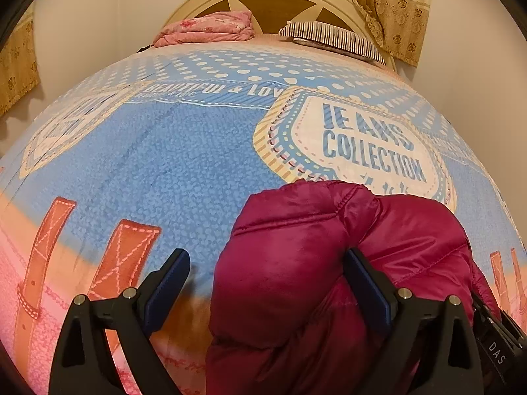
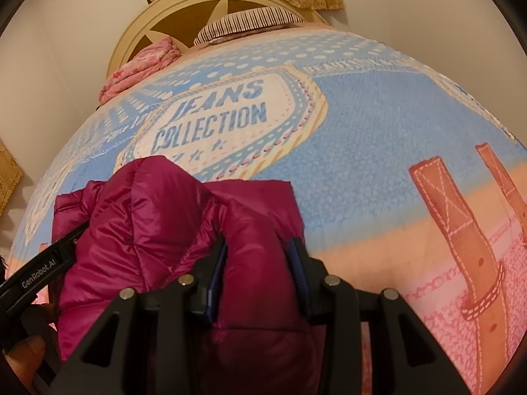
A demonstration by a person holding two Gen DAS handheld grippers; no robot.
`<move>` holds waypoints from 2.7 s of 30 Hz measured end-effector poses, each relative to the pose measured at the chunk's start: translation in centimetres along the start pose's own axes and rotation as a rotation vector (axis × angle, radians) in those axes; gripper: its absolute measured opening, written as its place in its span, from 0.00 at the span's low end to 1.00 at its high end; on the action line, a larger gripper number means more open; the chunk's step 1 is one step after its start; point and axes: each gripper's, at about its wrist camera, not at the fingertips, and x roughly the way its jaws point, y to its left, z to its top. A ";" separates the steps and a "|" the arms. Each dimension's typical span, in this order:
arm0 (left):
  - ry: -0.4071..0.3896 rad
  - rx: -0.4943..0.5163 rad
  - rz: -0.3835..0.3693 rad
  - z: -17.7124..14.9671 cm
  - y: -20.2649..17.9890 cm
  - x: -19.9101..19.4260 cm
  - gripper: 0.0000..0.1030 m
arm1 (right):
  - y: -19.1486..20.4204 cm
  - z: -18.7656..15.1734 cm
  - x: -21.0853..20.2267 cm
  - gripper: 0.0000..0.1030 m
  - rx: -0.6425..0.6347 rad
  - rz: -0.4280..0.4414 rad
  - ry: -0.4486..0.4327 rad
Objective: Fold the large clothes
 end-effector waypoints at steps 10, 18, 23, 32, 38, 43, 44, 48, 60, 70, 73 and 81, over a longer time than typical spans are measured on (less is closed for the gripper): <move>-0.002 0.009 0.014 -0.1 -0.2 0.1 0.93 | 0.1 -0.1 0.1 0.39 -0.004 -0.005 0.002; -0.004 0.010 0.017 -0.1 -0.2 0.1 0.93 | 0.0 -0.2 0.3 0.39 -0.001 -0.002 0.001; -0.005 0.011 0.021 -0.1 -0.2 0.1 0.93 | 0.0 -0.2 0.3 0.39 -0.002 -0.002 0.002; -0.003 0.097 -0.024 -1.5 0.5 -5.2 0.93 | -1.0 -0.1 -1.2 0.67 0.002 0.001 0.026; 0.007 0.101 -0.133 -6.2 1.2 -9.5 0.93 | -1.6 -2.7 -5.9 0.72 -0.015 0.055 -0.016; 0.037 0.077 -0.168 -7.7 0.8 -8.8 0.93 | -1.6 -4.7 -6.5 0.71 -0.022 0.069 -0.014; 0.049 0.068 -0.181 -7.8 0.9 -8.5 0.93 | -1.7 -5.0 -6.3 0.71 -0.020 0.071 -0.013; 0.061 0.072 -0.199 -8.0 0.9 -8.3 0.93 | -2.8 -5.7 -5.6 0.71 0.026 0.111 0.006; 0.012 0.176 -0.180 -8.8 -1.4 -9.3 0.80 | -2.2 -6.1 -5.3 0.40 0.016 0.220 0.036; -0.014 0.247 -0.148 -8.8 -2.5 -10.1 0.41 | -0.3 -6.4 -5.9 0.29 -0.065 0.129 0.000; -0.032 0.249 -0.132 -8.7 -2.3 -10.6 0.30 | -0.2 -6.6 -6.2 0.27 -0.070 0.124 -0.015; -0.042 0.256 -0.120 -8.7 -1.8 -11.0 0.22 | -0.3 -6.6 -6.2 0.26 -0.058 0.130 -0.020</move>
